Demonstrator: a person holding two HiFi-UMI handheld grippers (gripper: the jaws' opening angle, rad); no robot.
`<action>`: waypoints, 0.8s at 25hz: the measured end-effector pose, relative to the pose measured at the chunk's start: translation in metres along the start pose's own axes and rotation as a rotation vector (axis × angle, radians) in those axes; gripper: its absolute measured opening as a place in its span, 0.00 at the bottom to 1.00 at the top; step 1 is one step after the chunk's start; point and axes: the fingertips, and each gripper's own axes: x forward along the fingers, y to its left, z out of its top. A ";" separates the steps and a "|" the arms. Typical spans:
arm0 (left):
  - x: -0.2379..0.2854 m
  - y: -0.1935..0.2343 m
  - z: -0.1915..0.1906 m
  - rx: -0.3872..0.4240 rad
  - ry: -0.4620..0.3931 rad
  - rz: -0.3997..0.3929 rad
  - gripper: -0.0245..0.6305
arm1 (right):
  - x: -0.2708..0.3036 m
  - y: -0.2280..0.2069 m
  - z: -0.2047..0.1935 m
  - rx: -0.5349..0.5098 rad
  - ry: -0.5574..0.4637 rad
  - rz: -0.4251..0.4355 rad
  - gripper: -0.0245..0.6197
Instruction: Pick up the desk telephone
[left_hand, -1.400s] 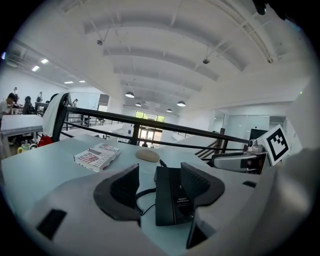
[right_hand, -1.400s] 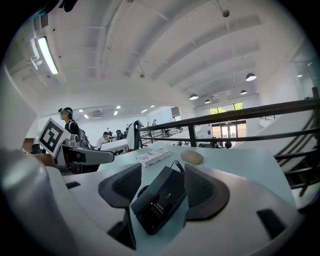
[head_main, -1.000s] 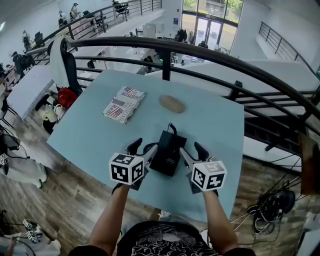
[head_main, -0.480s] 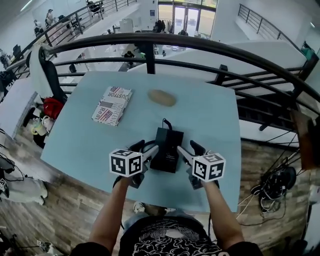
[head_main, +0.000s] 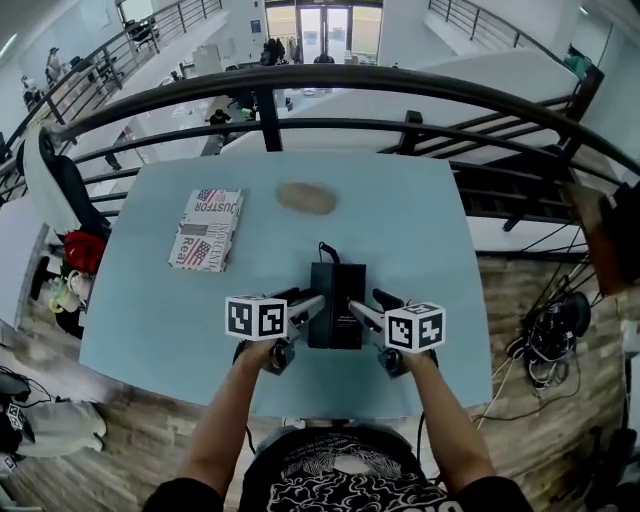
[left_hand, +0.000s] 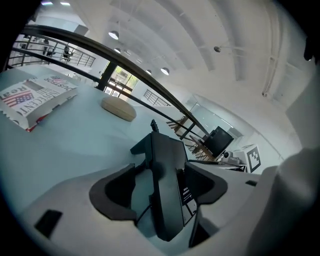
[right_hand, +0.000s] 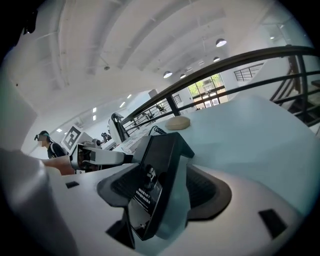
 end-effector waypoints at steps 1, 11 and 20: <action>0.004 0.001 -0.001 0.006 0.016 -0.009 0.49 | 0.003 -0.001 -0.003 0.012 0.011 0.001 0.46; 0.031 -0.005 -0.025 0.006 0.170 -0.142 0.49 | 0.023 0.003 -0.031 0.159 0.078 0.084 0.47; 0.038 -0.004 -0.022 -0.018 0.174 -0.157 0.48 | 0.031 0.009 -0.037 0.208 0.113 0.135 0.47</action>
